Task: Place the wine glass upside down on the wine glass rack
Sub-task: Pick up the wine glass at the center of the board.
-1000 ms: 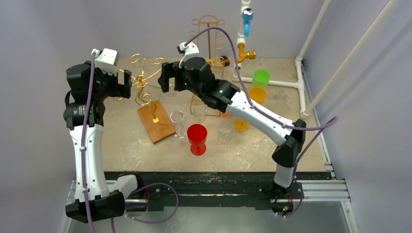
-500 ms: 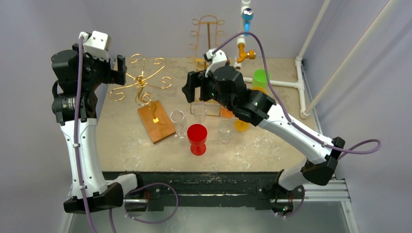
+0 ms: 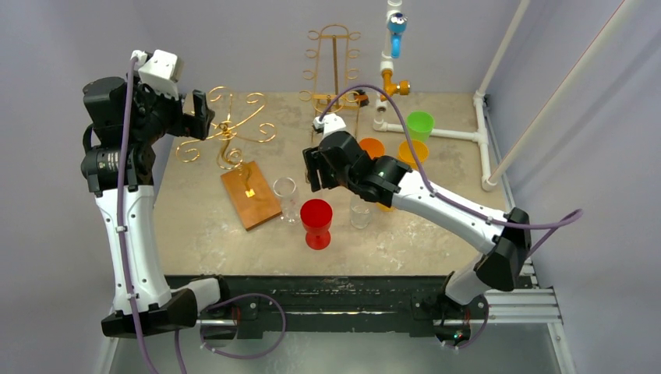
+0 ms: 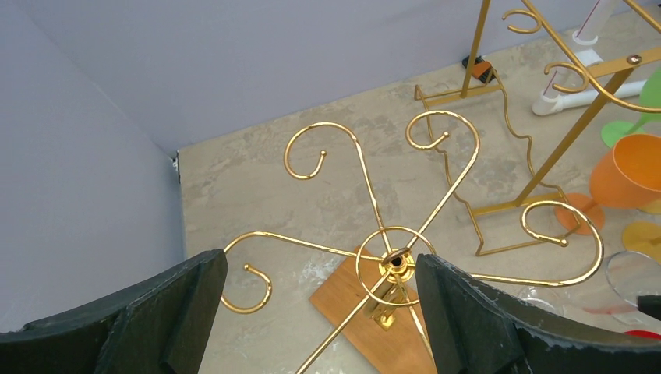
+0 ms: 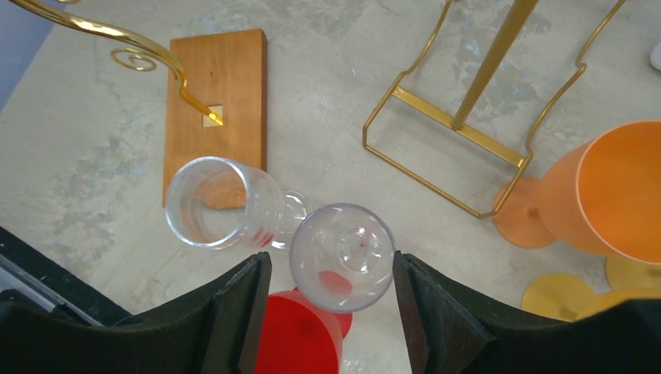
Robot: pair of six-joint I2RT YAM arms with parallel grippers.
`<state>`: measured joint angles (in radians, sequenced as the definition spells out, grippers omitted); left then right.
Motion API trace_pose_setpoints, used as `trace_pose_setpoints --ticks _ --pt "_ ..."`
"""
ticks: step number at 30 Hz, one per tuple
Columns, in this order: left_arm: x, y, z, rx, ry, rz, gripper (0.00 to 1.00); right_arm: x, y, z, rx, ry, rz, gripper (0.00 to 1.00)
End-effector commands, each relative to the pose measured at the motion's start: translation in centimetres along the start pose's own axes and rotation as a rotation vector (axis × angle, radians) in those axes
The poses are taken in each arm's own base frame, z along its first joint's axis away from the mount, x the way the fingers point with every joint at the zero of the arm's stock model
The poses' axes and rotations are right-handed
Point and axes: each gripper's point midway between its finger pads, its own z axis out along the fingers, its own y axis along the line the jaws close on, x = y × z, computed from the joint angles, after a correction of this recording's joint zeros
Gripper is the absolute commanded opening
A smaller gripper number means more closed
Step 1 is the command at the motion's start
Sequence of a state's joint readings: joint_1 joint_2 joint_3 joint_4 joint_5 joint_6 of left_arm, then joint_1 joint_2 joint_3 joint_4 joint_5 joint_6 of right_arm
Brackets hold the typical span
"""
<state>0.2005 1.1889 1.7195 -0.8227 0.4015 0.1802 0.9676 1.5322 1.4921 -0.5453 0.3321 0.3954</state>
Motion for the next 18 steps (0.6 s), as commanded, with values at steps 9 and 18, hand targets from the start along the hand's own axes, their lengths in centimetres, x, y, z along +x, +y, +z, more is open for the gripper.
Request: trace_pose_setpoints --ticks 9,18 --pt "1.8 -1.8 -1.8 0.054 0.071 -0.015 0.96 -2.6 -3.4 1.6 0.077 -0.055 0.022 0.61" --pt "2.1 -1.4 -2.2 0.045 0.103 0.046 0.95 -2.2 -2.8 1.4 0.034 -0.048 0.02 0.6"
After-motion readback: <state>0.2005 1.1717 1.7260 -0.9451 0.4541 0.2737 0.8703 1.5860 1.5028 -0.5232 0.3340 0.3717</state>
